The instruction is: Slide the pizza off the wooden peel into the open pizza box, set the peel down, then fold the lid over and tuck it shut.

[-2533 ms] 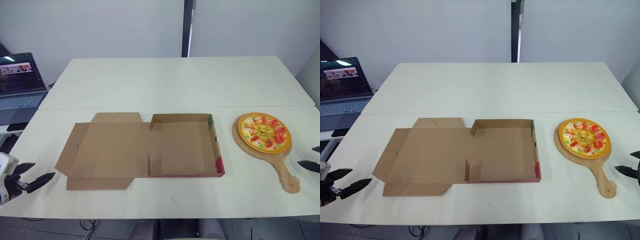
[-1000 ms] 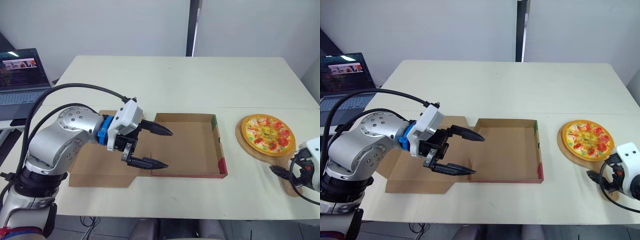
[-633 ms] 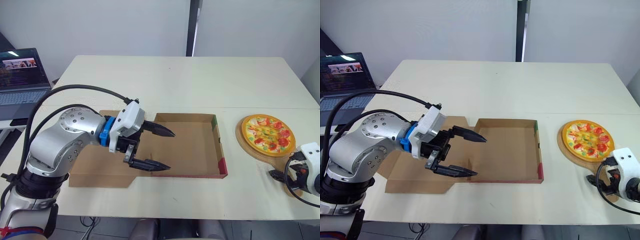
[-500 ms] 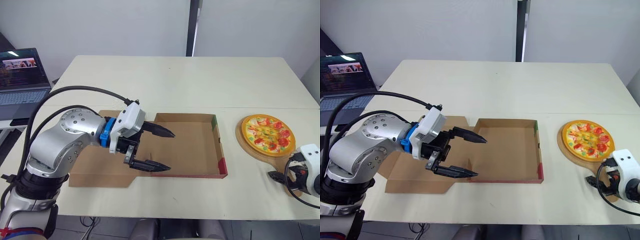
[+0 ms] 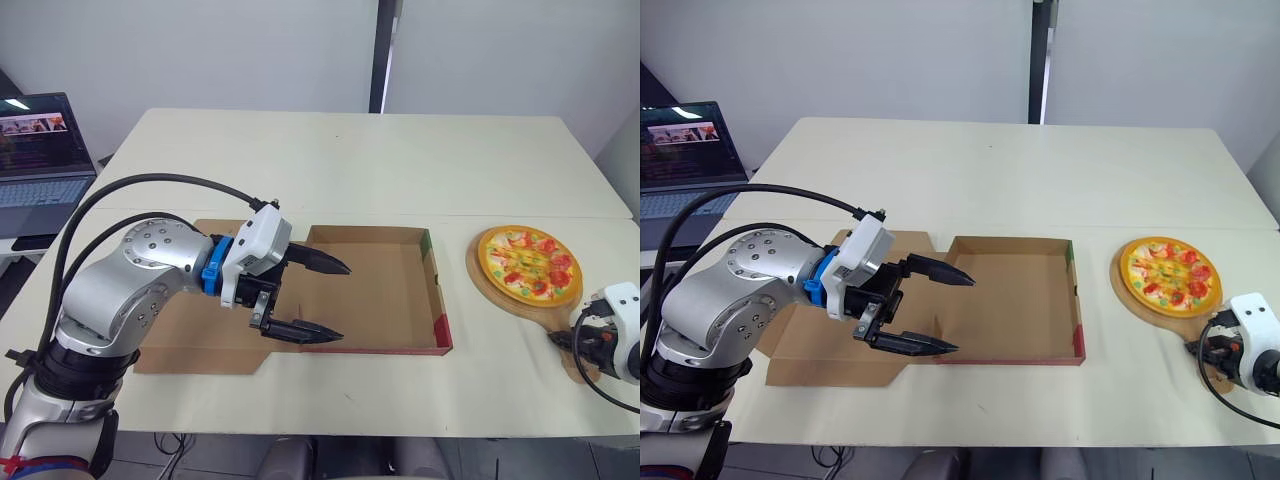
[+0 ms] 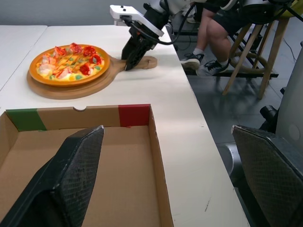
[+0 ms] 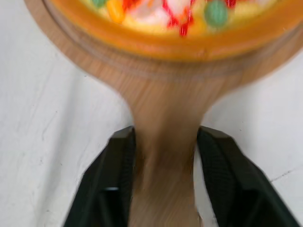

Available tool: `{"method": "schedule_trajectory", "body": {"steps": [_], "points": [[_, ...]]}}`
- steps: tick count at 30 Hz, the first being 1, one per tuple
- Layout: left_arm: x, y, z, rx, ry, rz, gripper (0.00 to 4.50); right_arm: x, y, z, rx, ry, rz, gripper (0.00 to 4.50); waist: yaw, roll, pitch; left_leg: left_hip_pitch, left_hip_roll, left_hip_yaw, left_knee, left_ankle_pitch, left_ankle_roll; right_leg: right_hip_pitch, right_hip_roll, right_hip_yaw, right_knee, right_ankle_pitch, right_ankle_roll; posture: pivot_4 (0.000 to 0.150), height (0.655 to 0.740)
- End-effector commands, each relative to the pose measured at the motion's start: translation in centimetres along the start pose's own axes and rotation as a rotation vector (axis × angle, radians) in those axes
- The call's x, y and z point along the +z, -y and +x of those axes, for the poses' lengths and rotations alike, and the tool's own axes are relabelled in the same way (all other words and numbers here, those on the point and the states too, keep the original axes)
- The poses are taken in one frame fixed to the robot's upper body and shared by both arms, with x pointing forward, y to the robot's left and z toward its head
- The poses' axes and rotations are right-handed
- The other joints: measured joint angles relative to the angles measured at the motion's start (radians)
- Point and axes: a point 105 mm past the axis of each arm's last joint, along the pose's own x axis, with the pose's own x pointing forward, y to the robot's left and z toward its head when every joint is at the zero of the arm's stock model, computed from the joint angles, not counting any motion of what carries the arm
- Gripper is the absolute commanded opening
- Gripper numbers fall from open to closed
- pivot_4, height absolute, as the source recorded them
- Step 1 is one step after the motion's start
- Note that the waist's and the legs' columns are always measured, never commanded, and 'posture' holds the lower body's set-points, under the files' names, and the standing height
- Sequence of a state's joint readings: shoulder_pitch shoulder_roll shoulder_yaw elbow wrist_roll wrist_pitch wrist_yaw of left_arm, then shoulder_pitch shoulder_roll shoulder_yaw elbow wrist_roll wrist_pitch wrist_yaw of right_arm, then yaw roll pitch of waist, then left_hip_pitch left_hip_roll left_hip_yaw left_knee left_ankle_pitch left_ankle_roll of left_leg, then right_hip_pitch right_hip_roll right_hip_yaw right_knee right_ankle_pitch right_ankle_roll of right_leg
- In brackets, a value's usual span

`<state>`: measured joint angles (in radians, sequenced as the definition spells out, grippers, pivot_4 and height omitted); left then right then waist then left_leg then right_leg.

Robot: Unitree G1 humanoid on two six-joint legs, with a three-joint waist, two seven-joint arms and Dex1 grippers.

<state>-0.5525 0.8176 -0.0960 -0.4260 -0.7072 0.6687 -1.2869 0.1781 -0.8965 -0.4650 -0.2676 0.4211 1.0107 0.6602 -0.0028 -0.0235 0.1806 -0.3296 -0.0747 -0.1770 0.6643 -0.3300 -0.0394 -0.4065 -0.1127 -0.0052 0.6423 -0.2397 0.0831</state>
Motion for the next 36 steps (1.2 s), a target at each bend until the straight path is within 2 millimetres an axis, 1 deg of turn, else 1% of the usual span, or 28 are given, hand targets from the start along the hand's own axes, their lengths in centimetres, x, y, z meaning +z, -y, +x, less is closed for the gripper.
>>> {"method": "schedule_trajectory", "body": {"steps": [1, 3, 8, 14, 19, 22, 29, 36], "points": [[0.7, 0.0, -0.3, 0.008, 0.016, 0.032, 4.50, -0.1, -0.2, 0.4, -0.006, 0.014, -0.056, 1.57, -0.001, 0.000, 0.000, 0.000, 0.000, 0.000, 0.000, 0.000, 0.000, 0.000, 0.000, 0.000, 0.000, 0.000, 0.000, 0.150, 0.7400], [0.9, -0.1, -0.4, 0.017, 0.017, 0.034, 4.50, 0.4, 0.1, 0.1, -0.034, 0.036, -0.112, 1.57, -0.002, 0.000, 0.000, 0.000, 0.000, 0.001, 0.000, 0.000, 0.000, 0.000, 0.001, 0.001, 0.000, 0.000, 0.000, 0.150, 0.7400], [0.9, -0.2, -1.1, 0.067, 0.021, 0.026, 4.50, 1.9, 0.5, -0.9, -0.052, 0.105, -0.125, 1.57, -0.002, 0.001, 0.000, 0.000, 0.000, 0.001, 0.000, 0.000, 0.000, 0.000, 0.001, 0.002, 0.000, 0.000, 0.000, 0.150, 0.7400], [0.4, -1.1, -2.9, 0.210, 0.017, 0.007, 4.50, 3.7, 0.9, -2.4, -0.040, 0.171, -0.140, 1.57, -0.001, 0.006, 0.004, 0.000, 0.000, 0.001, -0.001, 0.000, 0.000, -0.002, 0.001, 0.003, 0.000, 0.000, 0.000, 0.150, 0.7400], [0.6, -1.7, -4.4, 0.358, 0.083, -0.012, 4.50, 6.1, 1.0, -3.6, -0.019, 0.225, -0.186, 1.57, -0.003, 0.008, 0.005, 0.000, 0.000, 0.005, -0.001, 0.000, 0.000, -0.004, 0.001, 0.007, 0.001, 0.000, 0.000, 0.150, 0.7400], [0.5, -1.5, -5.1, 0.414, 0.108, -0.033, 4.50, 7.6, 1.1, -4.1, -0.013, 0.256, -0.223, 1.57, -0.003, 0.009, 0.006, 0.000, 0.000, 0.007, -0.001, 0.000, -0.001, -0.005, 0.001, 0.008, 0.001, 0.000, 0.000, 0.150, 0.7400], [-0.5, -1.2, -6.4, 0.490, 0.084, -0.052, 4.50, 10.4, 0.4, -4.6, 0.027, 0.303, -0.311, 1.57, 0.001, 0.009, 0.006, -0.002, 0.000, 0.012, -0.001, 0.001, -0.002, -0.008, 0.001, 0.013, 0.000, 0.001, 0.001, 0.150, 0.7400], [-1.6, -0.2, -7.9, 0.530, 0.039, -0.062, 4.50, 13.3, -2.2, -5.4, 0.124, 0.342, -0.473, 1.57, -0.003, 0.009, 0.006, -0.004, 0.000, 0.016, -0.002, 0.001, -0.002, -0.014, 0.002, 0.017, 0.001, 0.002, 0.001, 0.150, 0.7400]]}}
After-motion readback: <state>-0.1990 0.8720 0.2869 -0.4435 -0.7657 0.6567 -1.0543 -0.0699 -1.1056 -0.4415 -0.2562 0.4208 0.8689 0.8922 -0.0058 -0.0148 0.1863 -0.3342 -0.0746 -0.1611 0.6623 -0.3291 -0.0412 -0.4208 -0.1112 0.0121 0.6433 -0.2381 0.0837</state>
